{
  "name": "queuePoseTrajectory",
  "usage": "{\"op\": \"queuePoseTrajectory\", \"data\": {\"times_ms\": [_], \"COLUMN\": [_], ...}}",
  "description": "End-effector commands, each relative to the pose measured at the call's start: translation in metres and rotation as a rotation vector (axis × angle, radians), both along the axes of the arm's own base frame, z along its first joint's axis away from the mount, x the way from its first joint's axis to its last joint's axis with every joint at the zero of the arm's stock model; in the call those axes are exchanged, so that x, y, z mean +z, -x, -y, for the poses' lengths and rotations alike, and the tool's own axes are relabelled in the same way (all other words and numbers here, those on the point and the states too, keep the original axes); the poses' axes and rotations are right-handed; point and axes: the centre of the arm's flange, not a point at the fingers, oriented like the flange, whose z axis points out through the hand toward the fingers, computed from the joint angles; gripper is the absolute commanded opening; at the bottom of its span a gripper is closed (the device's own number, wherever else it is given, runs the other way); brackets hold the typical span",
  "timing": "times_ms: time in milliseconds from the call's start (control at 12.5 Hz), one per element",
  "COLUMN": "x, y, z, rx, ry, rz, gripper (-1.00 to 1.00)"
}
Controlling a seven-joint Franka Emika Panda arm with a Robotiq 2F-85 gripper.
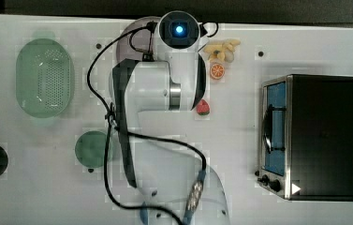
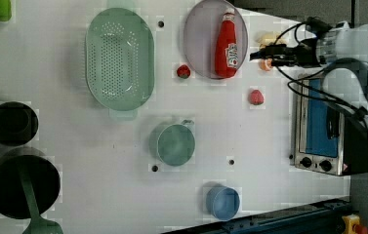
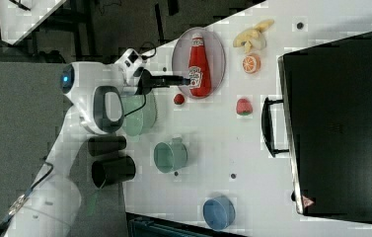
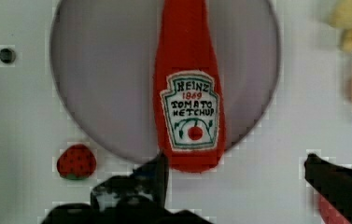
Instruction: Pick ketchup from plate and place it on table.
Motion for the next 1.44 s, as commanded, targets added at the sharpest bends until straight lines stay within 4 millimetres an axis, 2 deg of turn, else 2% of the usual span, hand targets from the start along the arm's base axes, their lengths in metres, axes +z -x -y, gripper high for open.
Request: {"op": "queuePoseTrajectory", "data": {"times_ms": [80, 640, 960, 1040, 1200, 1280, 1440], "x": [-0.031, -0.11, -0.136, -0.135, -0.13, -0.121, -0.097], "y": [-0.008, -0.013, -0.014, -0.015, -0.02, -0.023, -0.029], "z": [-0.009, -0.01, -0.012, -0.013, -0.012, -0.012, -0.012], "rx": [0.079, 0.082, 0.078, 0.079, 0.077, 0.077, 0.075], "ry": [-0.002, 0.0, -0.003, -0.005, -0.004, -0.005, -0.004], "rz": [0.016, 0.073, 0.081, 0.085, 0.098, 0.113, 0.148], "gripper": [1.0, 1.0, 1.0, 0.9, 0.41, 0.26, 0.26]}}
